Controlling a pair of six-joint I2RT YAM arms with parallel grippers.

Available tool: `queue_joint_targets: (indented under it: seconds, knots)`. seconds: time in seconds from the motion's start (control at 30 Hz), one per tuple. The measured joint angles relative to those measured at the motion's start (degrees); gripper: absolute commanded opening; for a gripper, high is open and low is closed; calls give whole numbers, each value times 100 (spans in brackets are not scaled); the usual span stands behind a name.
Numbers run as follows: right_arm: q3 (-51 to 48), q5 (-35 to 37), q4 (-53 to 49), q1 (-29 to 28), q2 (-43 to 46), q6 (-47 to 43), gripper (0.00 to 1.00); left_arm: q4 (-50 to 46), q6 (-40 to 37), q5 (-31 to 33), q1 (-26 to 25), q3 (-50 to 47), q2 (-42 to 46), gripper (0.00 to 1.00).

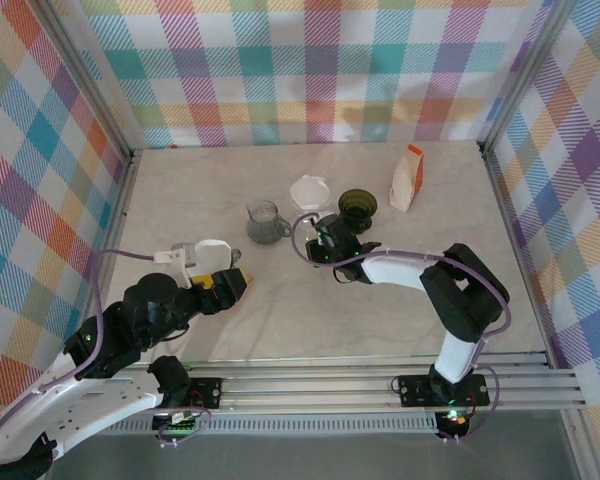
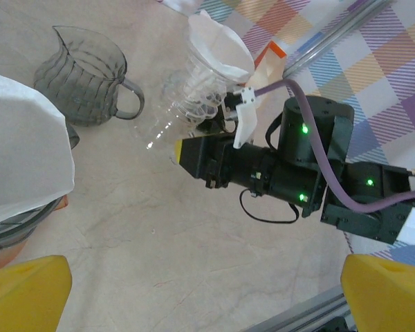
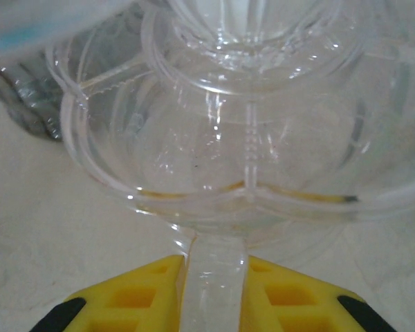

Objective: Place the coffee filter in the dripper

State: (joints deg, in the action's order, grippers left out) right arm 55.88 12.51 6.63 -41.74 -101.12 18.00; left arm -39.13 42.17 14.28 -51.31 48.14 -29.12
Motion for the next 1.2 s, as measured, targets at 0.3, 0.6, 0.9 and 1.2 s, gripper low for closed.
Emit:
queue_joint_targets:
  seconds: [0.3,0.6,0.9,1.2]
  knots:
    - [369,-2,-177,203,-337,-188,32,-15,-2,42,0,0,50,100]
    - [205,-214,-24,208,-304,-289,57,-127,-24,42,0,0,76,100]
    - [-409,-280,50,153,321,-221,64,-131,-66,42,0,0,76,100]
    - [-927,-275,133,109,846,107,65,-153,-90,70,0,13,76,100]
